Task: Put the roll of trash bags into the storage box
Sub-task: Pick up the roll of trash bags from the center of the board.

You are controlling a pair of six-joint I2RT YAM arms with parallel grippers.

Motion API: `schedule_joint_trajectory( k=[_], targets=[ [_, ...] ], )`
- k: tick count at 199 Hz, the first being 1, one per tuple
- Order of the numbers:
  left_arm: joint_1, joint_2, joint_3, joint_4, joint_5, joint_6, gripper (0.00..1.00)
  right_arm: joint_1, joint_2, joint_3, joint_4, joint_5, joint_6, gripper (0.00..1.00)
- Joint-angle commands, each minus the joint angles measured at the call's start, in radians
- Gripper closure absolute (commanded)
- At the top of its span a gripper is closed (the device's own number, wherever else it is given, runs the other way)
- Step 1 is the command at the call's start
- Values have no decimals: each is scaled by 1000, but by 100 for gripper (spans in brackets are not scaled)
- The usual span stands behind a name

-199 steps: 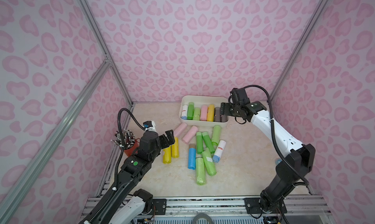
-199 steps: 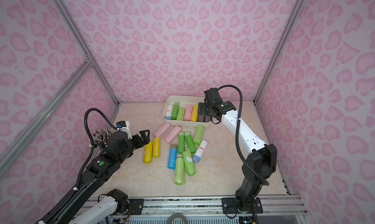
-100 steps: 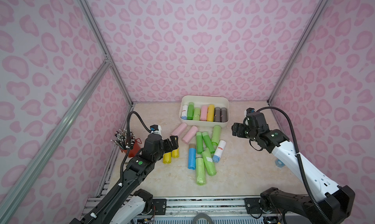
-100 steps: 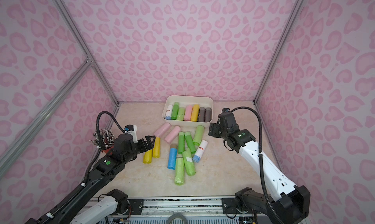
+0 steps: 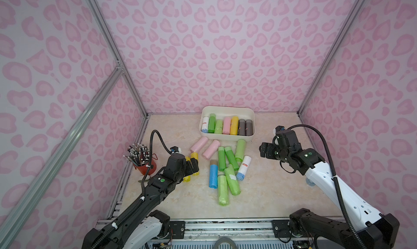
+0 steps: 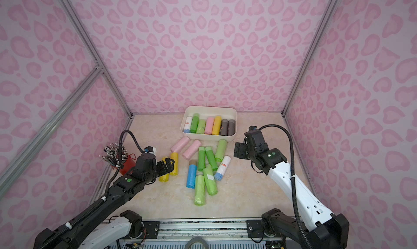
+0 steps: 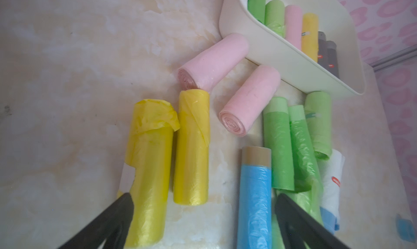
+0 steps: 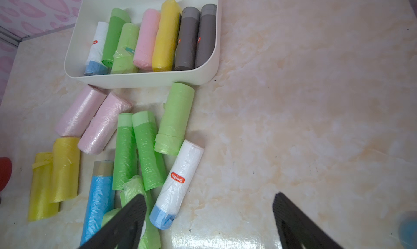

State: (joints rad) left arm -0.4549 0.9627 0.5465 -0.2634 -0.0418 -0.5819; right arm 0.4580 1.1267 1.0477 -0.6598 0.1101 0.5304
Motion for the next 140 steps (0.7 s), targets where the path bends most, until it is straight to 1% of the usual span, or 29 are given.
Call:
schedule_joint_trajectory(
  k=[1, 22, 55, 68, 93, 126, 140],
  targets=[
    [23, 67, 22, 19, -75, -33, 0, -4, -4, -12, -13, -74, 14, 11],
    [51, 126, 36, 16, -76, -23, 0, -7, -24, -23, -11, -114, 18, 11],
    [108, 186, 42, 32, -62, 7, 0, -9, -74, -83, 16, -124, 28, 11],
    [128, 212, 54, 29, -43, 24, 3, -9, -91, -106, 28, -145, 28, 11],
    [142, 259, 64, 35, -40, 33, 5, -9, -109, -136, 41, -174, 21, 11],
    [142, 303, 50, 66, -1, 19, 21, -10, -119, -159, 44, -170, 2, 10],
    [140, 313, 45, 66, -1, 13, 28, -10, -125, -165, 48, -165, 6, 10]
  ],
)
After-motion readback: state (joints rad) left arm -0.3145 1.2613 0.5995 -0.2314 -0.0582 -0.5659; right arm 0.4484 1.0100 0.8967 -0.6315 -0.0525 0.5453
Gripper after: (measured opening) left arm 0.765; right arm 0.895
